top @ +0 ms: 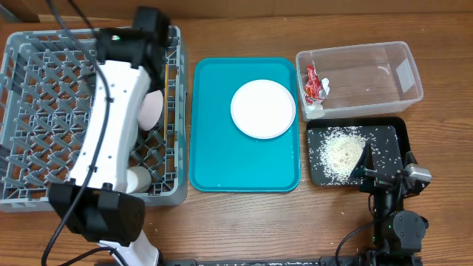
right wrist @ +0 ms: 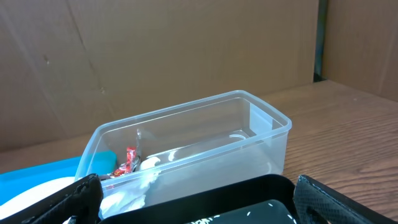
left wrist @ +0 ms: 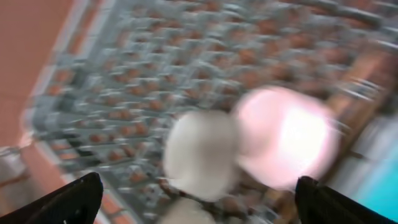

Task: Sort waste into correct bins and load items into the dishwasher
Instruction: 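Reach the left gripper to the white plate's edge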

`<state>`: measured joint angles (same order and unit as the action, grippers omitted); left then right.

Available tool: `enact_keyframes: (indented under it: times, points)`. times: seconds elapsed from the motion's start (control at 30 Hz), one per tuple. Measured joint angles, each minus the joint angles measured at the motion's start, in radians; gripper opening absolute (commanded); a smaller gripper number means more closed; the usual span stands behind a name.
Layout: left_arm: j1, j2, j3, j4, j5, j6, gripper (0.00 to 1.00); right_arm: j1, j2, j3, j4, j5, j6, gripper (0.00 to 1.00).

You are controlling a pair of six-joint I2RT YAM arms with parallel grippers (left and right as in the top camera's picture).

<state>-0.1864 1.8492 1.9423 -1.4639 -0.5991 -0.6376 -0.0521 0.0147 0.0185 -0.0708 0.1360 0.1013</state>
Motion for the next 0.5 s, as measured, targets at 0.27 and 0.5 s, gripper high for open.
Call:
enact_keyframes:
  times: [0.27,0.5]
  points:
    - [-0.128,0.003,0.0,0.262,0.341,0.154,0.89,0.0,0.0,0.0,0.0,0.0,0.0,1.0]
    - [-0.257,0.117,0.003,0.313,0.52,0.252,0.71,0.0,0.0,0.0,0.0,0.0,0.001,1.0]
